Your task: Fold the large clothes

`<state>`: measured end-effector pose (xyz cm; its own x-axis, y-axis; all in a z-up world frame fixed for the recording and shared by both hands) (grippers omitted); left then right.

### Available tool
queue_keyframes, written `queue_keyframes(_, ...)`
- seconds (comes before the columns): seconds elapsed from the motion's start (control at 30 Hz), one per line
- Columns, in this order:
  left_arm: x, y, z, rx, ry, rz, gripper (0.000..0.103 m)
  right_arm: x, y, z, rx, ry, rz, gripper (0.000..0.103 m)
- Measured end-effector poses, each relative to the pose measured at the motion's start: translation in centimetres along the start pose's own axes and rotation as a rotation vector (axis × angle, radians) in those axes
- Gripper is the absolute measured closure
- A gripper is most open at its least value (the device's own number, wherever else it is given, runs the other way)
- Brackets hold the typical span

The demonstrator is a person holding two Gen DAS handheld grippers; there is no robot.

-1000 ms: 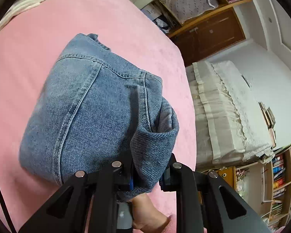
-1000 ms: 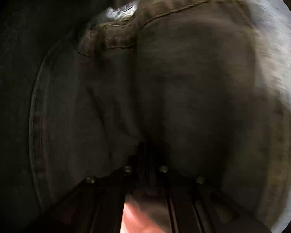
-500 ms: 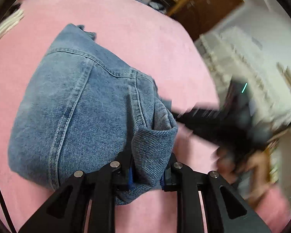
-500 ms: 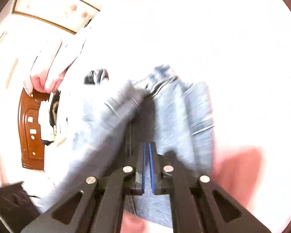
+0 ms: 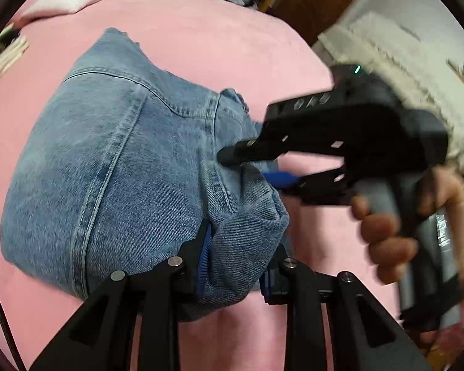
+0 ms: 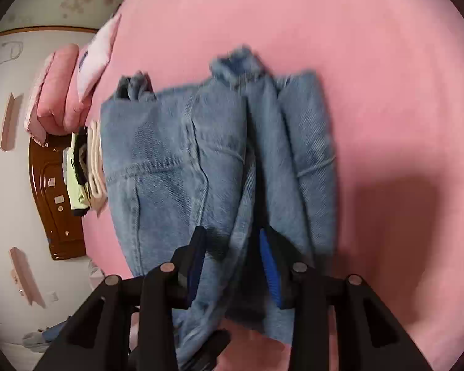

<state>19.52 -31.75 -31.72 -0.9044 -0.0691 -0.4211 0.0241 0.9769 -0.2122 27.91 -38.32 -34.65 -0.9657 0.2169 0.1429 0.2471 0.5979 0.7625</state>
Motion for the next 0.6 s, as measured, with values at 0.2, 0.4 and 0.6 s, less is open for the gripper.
queue_keyframes(0.2, 1.6, -0.5, -1.0, -0.016, -0.015, 0.077, 0.08, -1.9, 2.7, 0.8, -0.002, -0.054, -0.054, 0.07)
queue_keyframes(0.4, 0.8, -1.0, -2.4, 0.003, -0.023, 0.077, 0.079, -1.9, 6.1, -1.9, 0.138, -0.205, -0.364, 0.096)
queue_keyframes(0.6, 1.4, -0.4, -4.0, 0.047, 0.061, 0.097, 0.047, -1.1, 4.7, -4.8, 0.253, -0.289, -0.437, 0.096)
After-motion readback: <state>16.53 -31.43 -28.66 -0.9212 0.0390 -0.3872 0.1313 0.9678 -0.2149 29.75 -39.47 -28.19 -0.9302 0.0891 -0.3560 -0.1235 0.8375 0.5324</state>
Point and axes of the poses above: each gripper's, at about its wrist camera, not at the fingertips, and z roughly the way its jaws point, y to its left, x to its underside, the point moved 8 cm from there along z, roughly the way its jaws point, and after that the axes turned 11 degrees about -x, right-handed, at the moved point
